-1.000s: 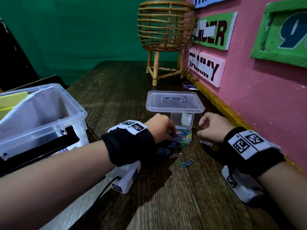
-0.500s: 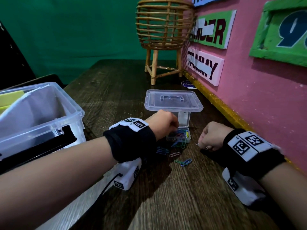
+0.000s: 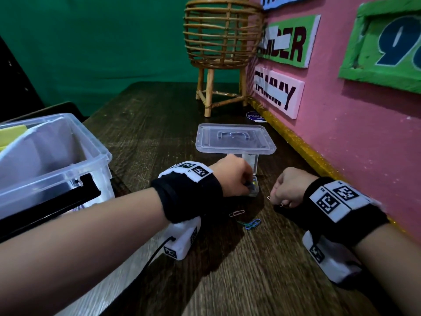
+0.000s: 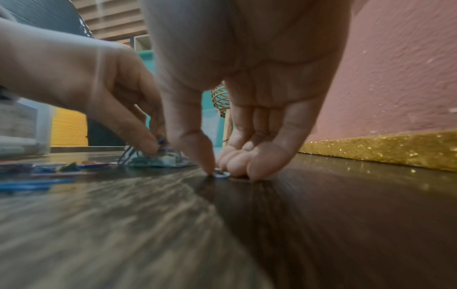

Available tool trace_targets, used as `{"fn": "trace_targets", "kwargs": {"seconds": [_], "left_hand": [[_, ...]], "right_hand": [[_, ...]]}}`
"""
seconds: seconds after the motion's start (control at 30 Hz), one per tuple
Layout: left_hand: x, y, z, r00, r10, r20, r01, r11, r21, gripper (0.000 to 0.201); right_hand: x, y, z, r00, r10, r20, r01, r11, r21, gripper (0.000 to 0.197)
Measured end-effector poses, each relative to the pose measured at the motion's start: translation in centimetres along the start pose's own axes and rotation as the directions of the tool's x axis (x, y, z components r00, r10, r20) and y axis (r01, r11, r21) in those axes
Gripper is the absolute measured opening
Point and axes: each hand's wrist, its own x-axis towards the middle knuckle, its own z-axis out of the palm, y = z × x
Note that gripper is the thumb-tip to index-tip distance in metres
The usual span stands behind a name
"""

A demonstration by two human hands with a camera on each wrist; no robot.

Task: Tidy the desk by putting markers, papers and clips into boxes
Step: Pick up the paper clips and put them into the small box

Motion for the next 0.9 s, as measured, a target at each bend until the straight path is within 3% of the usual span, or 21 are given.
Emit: {"fn": "trace_targets", "kwargs": {"seconds": [0.1, 0.33, 0.5, 0.6, 0.7, 0.9], "left_hand": [[-0.3, -0.4, -0.2, 0.998, 0.029, -0.052, -0.033, 0.997, -0.070, 0.020], [0.2, -0.6, -0.7, 0.978, 0.057, -0.200, -0.073, 0.994, -0.076, 0.020], [0.4, -0.9, -0.4, 0.993, 0.043, -0.112, -0.046, 0.999, -0.024, 0.023], [0.5, -1.6, -0.6, 0.977, -0.056, -0.206, 0.053, 0.998, -0.018, 0.020], [0.4, -2.1, -0.5, 0.975, -0.163, -0.149, 0.168, 0.985, 0.021, 0.021], [0.4, -1.8, -0.1, 0.991, -0.128, -0.043, 0.127, 0.992, -0.011, 0.021]], "right_hand": [[-0.1, -0.1, 0.0, 0.999, 0.009, 0.037, -0.009, 1.000, -0.013, 0.024], [-0.3, -0.2, -0.1, 0.998, -0.034, 0.049, 0.035, 0.999, -0.037, 0.007], [-0.4, -0.2, -0.1, 0.998, -0.044, -0.041, 0.044, 0.999, -0.006, 0.014], [-0.3, -0.2, -0.1, 0.997, -0.035, -0.065, 0.035, 0.999, -0.004, 0.024], [-0.3, -0.2, -0.2, 0.997, -0.005, -0.079, 0.006, 1.000, 0.004, 0.030], [-0.6, -0.4, -0.2, 0.998, 0.021, -0.062, -0.022, 1.000, -0.013, 0.020]]}}
